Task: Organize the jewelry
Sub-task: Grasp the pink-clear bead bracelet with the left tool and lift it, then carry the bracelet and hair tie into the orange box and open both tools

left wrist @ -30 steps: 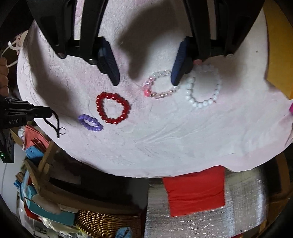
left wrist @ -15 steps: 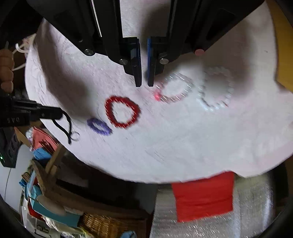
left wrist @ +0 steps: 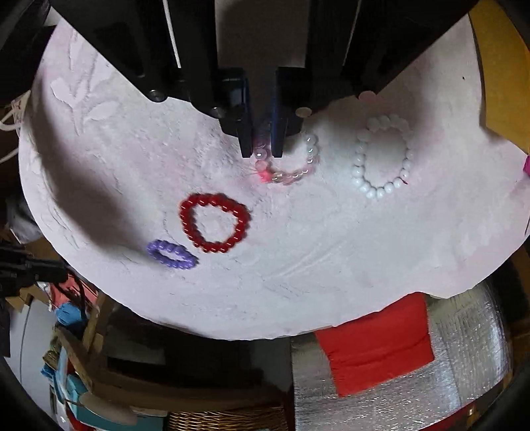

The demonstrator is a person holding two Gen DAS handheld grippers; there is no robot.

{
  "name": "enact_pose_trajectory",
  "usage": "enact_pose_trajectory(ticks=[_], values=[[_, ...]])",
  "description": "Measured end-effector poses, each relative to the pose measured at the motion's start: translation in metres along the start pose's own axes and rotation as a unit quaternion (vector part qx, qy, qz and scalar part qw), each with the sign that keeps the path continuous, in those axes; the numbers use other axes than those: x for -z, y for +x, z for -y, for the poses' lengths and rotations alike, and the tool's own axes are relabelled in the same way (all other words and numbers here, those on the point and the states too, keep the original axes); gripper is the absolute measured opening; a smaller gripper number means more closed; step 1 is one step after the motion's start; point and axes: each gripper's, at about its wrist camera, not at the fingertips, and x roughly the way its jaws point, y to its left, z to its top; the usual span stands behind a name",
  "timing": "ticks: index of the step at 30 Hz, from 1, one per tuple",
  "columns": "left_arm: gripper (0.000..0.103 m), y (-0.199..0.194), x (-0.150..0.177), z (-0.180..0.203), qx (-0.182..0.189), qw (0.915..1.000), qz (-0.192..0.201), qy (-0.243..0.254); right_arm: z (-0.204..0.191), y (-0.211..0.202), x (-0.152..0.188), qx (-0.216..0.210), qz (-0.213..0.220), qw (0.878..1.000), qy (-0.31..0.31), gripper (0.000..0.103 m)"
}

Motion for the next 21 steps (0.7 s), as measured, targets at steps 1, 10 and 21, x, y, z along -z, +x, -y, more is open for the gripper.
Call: enact_pose_trajectory(ticks=[1,10,21], values=[[0.007,-0.002,0.001,0.004,0.006,1.0,-0.003,0.003,0.001,-0.003,0.001,-0.001,0.001,1.0,0.002,0.006],[0.007,-0.037,0.014,0.02,0.046,0.9987,0.006,-0.02,-0.03,-0.015,0.004,-0.031,0.01,0.999,-0.024,0.006],[0.007,-0.133,0.053,0.004,0.028,0.9944,0.051,-0.088,-0.046,-0.005,0.017,-0.05,-0.023,0.998,-0.044,0.006]])
